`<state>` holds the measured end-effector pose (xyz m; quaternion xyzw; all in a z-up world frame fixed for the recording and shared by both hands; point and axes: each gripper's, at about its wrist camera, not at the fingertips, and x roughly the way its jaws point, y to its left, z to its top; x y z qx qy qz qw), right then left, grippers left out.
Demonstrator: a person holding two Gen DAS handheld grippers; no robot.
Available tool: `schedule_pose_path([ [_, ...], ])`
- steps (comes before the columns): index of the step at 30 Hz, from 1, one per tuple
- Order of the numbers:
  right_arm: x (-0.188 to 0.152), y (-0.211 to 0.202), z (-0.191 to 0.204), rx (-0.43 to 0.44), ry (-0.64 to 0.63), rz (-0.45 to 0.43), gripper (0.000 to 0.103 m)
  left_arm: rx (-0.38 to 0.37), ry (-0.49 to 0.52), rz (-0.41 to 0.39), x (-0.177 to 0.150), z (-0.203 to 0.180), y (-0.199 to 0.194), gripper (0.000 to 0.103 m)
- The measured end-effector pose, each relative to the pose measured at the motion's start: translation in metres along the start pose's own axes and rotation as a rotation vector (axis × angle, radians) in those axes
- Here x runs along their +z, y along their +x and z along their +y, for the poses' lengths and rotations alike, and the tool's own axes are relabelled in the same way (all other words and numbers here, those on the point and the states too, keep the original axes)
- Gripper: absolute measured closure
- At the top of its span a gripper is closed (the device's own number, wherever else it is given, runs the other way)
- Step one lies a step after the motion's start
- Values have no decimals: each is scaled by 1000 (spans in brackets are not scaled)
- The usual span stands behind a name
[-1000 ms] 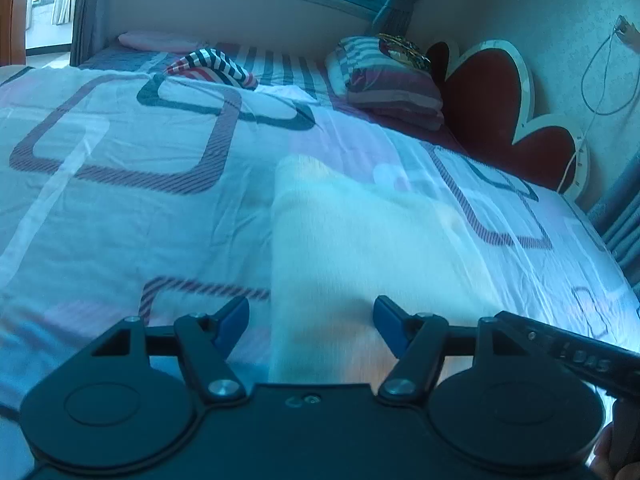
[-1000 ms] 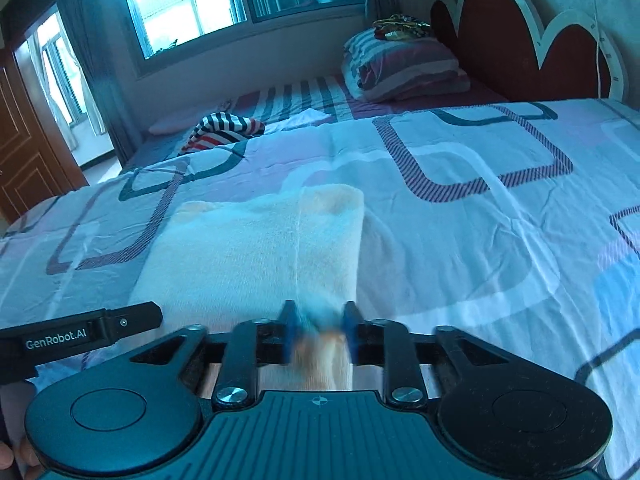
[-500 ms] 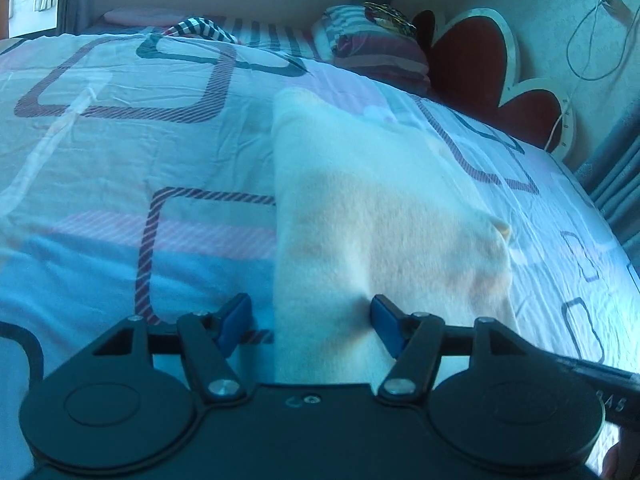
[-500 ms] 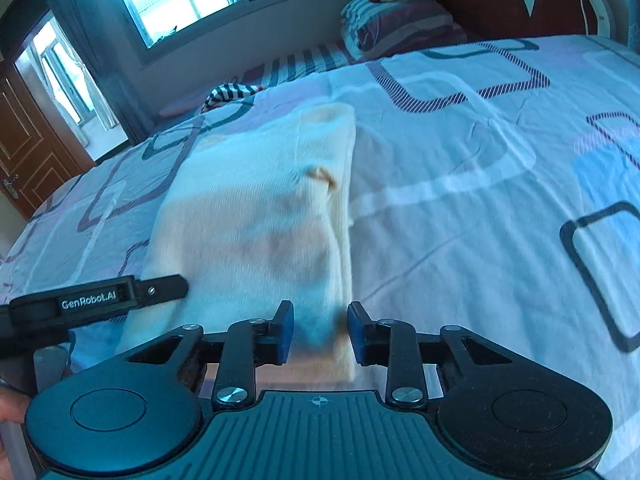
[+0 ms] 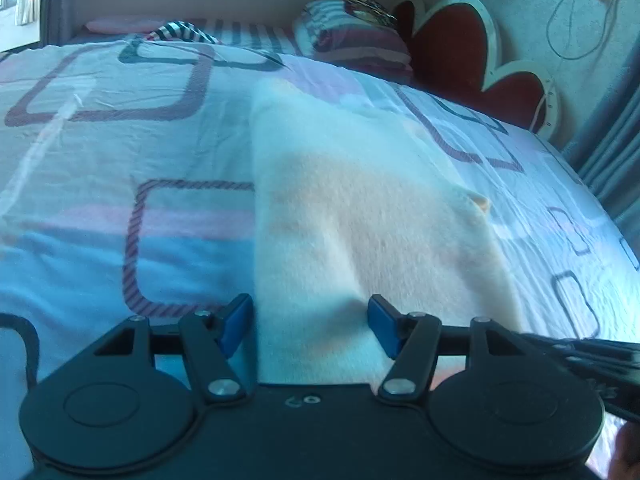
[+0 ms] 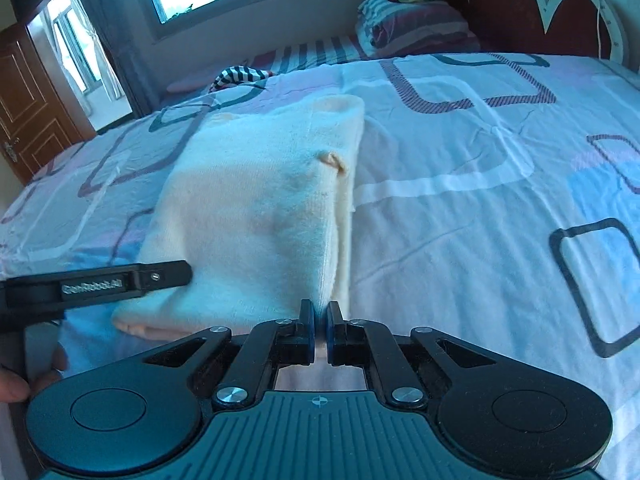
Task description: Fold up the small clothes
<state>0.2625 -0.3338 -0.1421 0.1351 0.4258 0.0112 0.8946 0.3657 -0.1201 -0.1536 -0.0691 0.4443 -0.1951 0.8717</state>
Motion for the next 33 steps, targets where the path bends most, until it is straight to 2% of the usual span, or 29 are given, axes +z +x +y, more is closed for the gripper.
schedule_pose_path([
  [3,-8,5,-9,-5,12,20,100,-3,9,4,-5,-2,0,38],
  [8,4,-2,-10,16,41,21,98,4,26,6,-5,-3,0,38],
  [11,14,-12,-12,31,101,-38,79,10,27,8,-6,-4,0,38],
  [12,18,-14,-11,34,110,-50,67,12,29,7,-7,-5,0,37],
  [13,21,-14,-8,36,112,-59,64,14,30,7,-7,-5,0,38],
  [15,24,-14,-1,38,93,-69,64,15,27,6,-8,-6,0,38],
  [17,22,-7,7,0,41,-52,64,14,27,5,-8,-6,0,38],
  [21,7,14,1,-55,17,42,64,13,36,8,-9,-6,-1,37],
  [26,13,2,-11,-26,57,13,64,4,-6,14,0,-2,-6,32],
  [29,28,-6,-21,5,121,-37,63,-6,-35,-37,13,1,-17,23],
  [30,33,-8,-23,12,146,-50,57,-6,-37,-50,18,1,-19,21],
  [31,38,-8,-26,16,168,-61,44,-8,-40,-60,25,2,-20,19],
  [33,48,-7,-28,28,197,-82,32,-16,-57,-69,35,5,-19,17],
])
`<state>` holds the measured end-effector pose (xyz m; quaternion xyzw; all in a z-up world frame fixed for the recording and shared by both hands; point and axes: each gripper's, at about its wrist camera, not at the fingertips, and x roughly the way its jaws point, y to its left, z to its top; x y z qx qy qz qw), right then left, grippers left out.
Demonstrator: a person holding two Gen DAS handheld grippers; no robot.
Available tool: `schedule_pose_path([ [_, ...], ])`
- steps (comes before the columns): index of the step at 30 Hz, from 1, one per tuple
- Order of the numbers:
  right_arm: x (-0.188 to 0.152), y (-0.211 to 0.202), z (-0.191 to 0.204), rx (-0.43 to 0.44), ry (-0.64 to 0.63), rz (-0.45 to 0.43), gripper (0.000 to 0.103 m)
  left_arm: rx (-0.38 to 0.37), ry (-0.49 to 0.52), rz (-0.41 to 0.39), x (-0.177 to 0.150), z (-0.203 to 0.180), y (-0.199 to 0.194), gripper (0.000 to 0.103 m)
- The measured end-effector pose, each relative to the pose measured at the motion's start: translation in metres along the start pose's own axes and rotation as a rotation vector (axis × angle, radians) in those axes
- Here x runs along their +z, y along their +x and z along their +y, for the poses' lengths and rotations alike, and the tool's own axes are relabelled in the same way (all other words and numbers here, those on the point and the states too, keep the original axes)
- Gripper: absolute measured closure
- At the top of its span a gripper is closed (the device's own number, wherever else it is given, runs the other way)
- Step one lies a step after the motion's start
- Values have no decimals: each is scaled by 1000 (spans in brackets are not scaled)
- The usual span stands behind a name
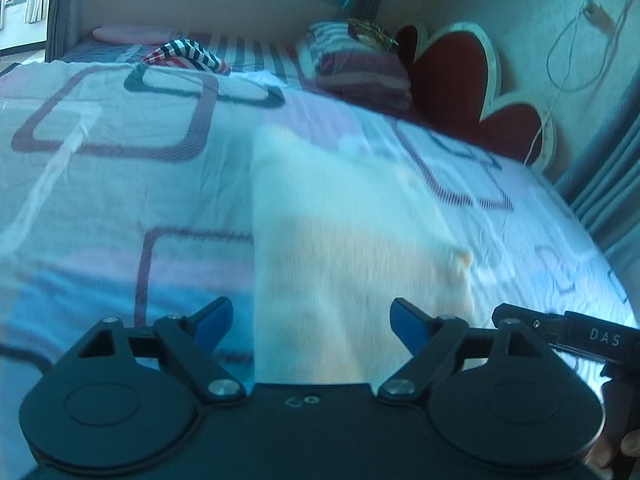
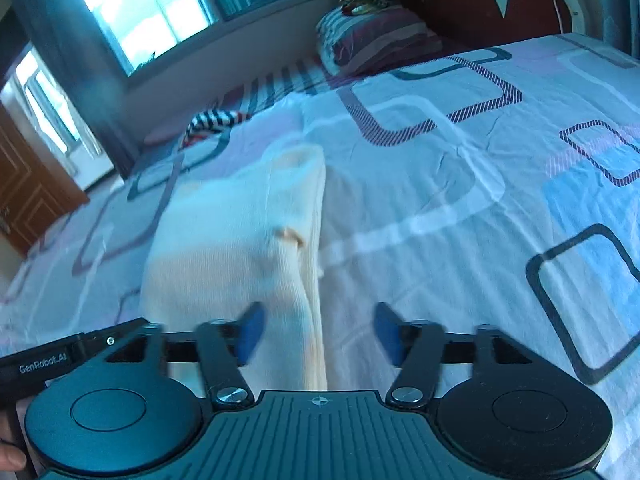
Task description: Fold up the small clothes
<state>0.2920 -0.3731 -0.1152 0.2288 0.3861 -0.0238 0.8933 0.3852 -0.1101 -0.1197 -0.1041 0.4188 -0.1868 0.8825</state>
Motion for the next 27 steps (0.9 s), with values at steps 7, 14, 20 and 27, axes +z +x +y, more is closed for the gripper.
schedule_pose_path([
  [7,30,31,9,83,71,13,25,-21,-135,5,26,24,27,18],
  [14,48,82,-1,105,145,54,24,-111,-249,78,36,46,65,29],
  [20,44,102,-16,167,195,80,32,-186,-262,105,31,44,81,37],
  [27,44,98,-6,189,190,71,71,-146,-218,79,32,29,74,64],
])
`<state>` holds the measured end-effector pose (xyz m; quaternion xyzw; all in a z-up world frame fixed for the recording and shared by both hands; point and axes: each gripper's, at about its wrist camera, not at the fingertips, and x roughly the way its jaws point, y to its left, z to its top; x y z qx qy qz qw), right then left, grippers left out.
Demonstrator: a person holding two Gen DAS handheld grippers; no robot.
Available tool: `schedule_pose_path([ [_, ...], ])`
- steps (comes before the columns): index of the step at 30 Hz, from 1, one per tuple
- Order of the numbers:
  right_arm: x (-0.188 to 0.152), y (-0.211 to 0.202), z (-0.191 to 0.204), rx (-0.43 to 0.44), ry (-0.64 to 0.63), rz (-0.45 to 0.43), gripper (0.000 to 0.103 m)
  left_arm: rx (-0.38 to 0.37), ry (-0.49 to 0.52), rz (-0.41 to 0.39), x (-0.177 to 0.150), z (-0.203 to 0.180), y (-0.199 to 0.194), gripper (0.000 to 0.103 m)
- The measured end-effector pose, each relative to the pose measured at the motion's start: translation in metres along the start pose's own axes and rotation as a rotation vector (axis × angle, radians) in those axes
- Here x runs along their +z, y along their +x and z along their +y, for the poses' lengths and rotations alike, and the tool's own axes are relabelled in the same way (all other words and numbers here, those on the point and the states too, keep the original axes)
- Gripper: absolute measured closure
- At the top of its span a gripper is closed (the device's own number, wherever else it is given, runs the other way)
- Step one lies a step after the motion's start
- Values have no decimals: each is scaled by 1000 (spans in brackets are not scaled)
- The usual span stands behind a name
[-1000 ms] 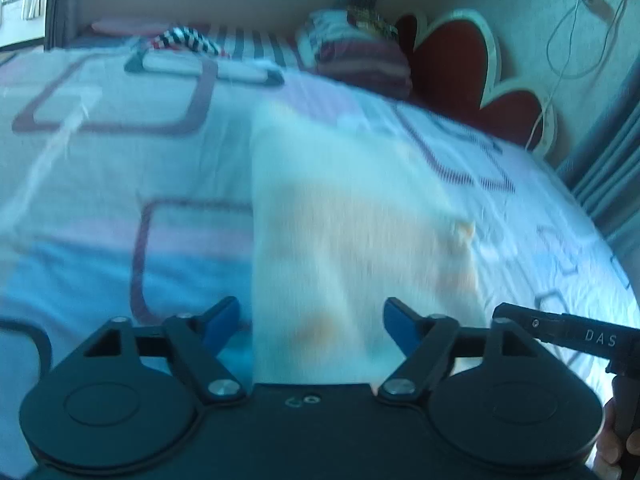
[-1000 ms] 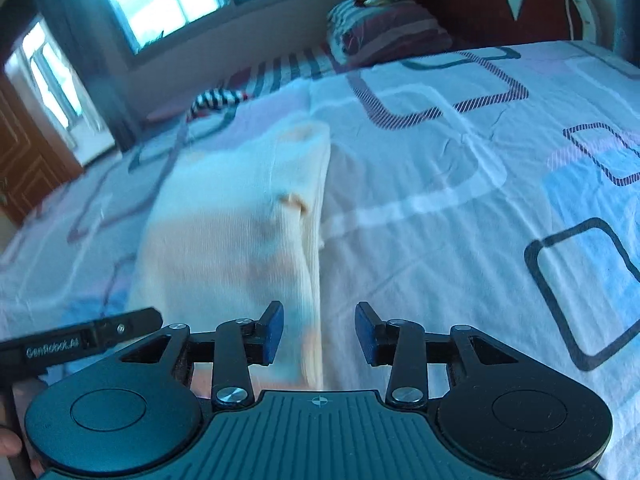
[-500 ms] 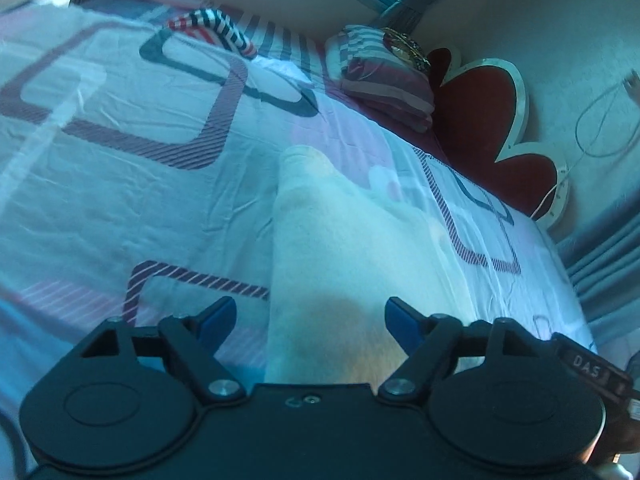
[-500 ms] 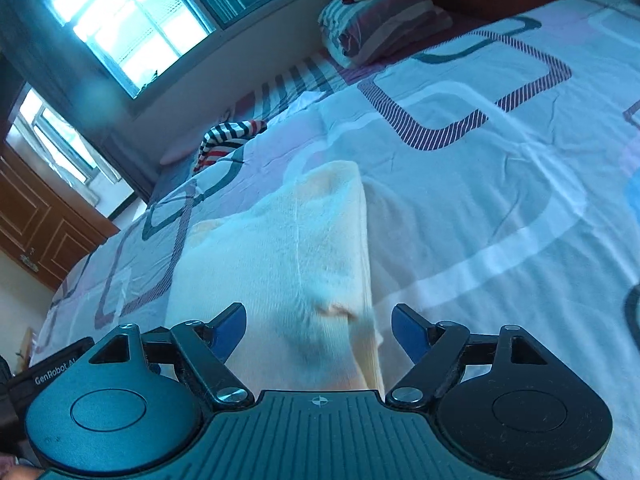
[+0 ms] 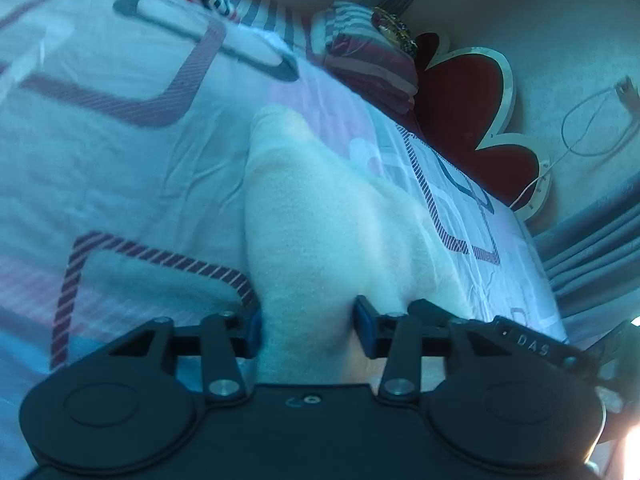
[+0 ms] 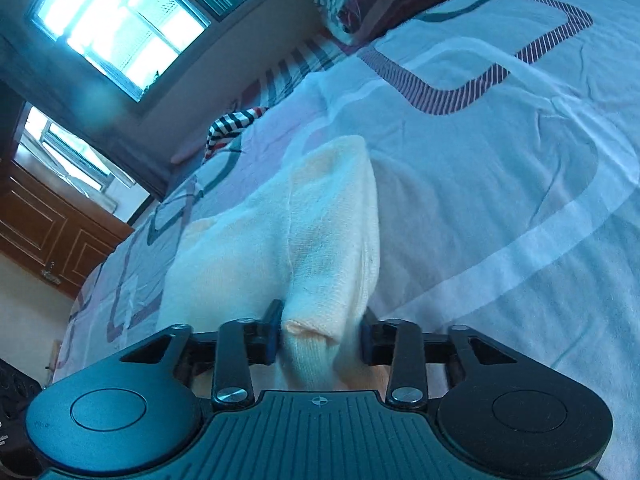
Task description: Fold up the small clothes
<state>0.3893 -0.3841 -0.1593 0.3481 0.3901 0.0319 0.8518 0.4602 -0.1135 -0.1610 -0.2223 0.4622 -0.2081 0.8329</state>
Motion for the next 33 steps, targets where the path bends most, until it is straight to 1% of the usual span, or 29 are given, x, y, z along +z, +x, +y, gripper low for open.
schedule_pose_path([
  [2,-1,-6,10,-6,-40,-22,72,16,35,-21,0,-8,-7,70],
  [4,0,-12,17,9,-46,-37,73,19,41,-36,1,-12,-15,72],
  [9,0,-30,35,65,-66,-61,73,46,93,-90,0,-24,-43,73],
  [11,-1,-35,44,95,-73,-66,73,59,97,-115,0,-25,-57,73],
  [14,-4,-38,64,145,-95,-68,73,86,98,-152,1,-23,-80,73],
  [17,-9,-38,86,197,-111,-57,73,118,92,-187,1,-13,-106,73],
  [20,-22,-33,117,239,-137,-42,73,140,77,-220,3,6,-133,73],
  [24,-43,-18,164,264,-176,-23,73,153,46,-252,12,45,-167,73],
  [29,-80,17,224,285,-187,-15,73,146,28,-267,35,108,-204,73],
  [33,-110,52,269,295,-189,-11,73,150,29,-272,54,159,-225,73],
])
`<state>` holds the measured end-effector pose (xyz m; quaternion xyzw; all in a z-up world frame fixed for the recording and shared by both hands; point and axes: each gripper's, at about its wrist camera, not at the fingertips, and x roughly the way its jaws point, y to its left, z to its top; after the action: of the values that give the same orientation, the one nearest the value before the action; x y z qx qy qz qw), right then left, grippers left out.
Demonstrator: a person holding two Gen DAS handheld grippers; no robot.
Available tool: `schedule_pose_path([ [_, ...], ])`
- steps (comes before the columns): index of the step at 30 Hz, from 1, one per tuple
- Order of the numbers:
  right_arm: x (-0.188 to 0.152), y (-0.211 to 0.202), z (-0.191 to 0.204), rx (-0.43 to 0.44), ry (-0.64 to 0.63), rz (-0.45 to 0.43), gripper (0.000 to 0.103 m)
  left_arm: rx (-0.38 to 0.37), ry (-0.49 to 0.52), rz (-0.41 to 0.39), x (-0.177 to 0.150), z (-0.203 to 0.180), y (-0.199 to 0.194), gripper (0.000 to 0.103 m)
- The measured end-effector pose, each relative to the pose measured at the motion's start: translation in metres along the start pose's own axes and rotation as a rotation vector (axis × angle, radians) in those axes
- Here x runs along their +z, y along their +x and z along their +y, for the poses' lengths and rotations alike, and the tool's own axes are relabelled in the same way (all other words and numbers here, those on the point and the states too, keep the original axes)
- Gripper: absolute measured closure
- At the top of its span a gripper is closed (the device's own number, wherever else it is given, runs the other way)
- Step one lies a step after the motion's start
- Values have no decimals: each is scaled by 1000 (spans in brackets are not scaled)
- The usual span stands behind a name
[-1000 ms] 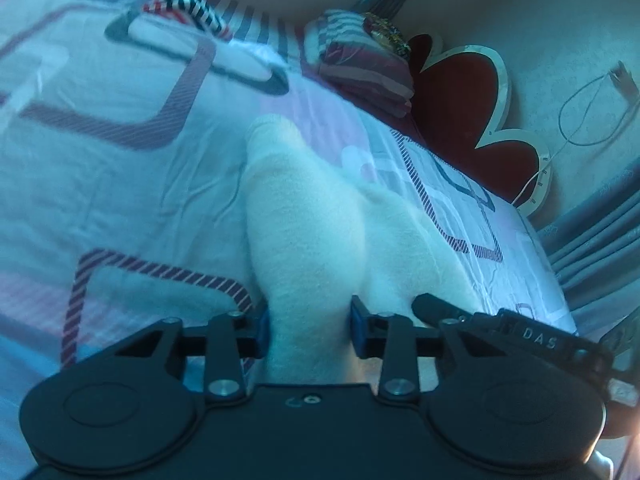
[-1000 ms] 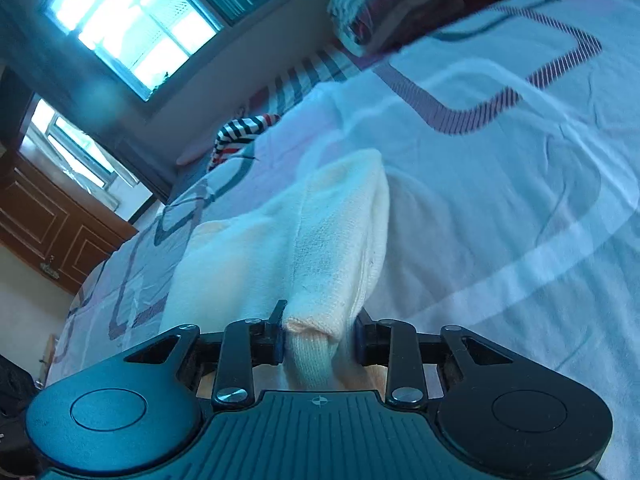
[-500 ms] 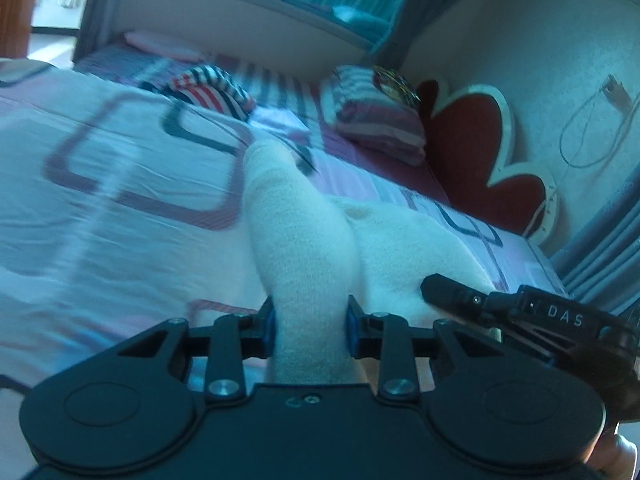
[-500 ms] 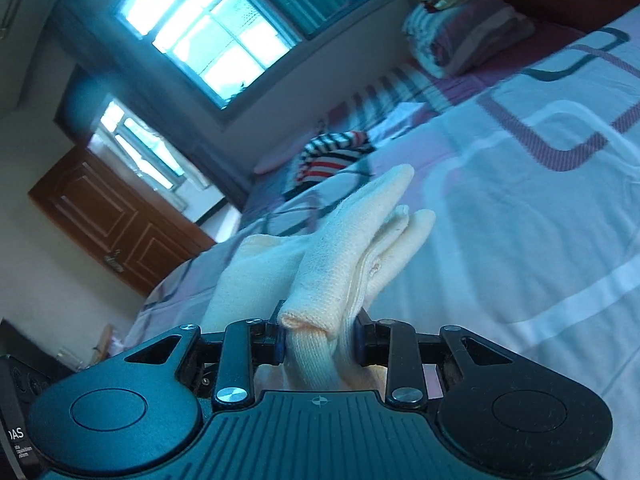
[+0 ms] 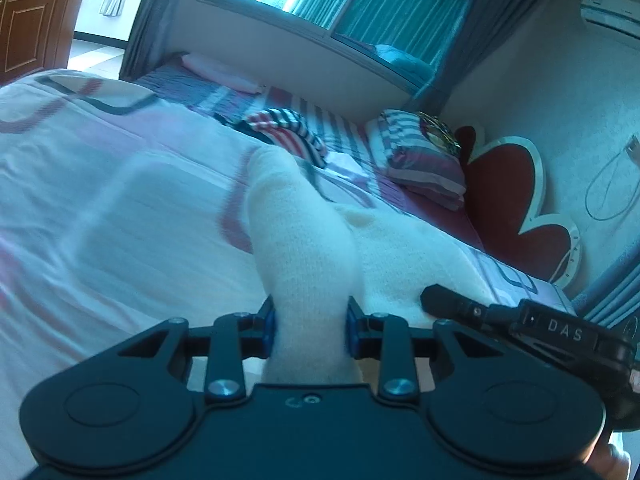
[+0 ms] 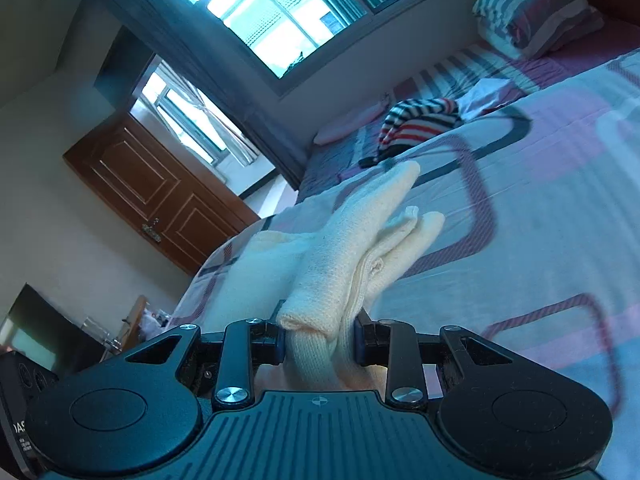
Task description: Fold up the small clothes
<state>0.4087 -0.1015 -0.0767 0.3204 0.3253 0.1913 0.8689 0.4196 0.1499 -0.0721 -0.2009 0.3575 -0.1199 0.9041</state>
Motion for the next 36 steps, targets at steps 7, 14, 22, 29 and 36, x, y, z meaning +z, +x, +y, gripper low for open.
schedule_pose_path([
  [7,-40,75,30,-30,4,54,73,23,-12,51,5,79,2,73],
  [14,-71,97,-4,-126,89,121,70,15,-13,110,-19,117,17,56],
  [22,-55,75,2,-198,75,52,68,-3,-59,57,3,120,5,53],
  [29,-34,102,1,-230,101,61,67,23,-167,82,19,129,39,51],
  [36,-21,134,9,-269,-19,51,82,68,-201,70,24,134,62,58],
])
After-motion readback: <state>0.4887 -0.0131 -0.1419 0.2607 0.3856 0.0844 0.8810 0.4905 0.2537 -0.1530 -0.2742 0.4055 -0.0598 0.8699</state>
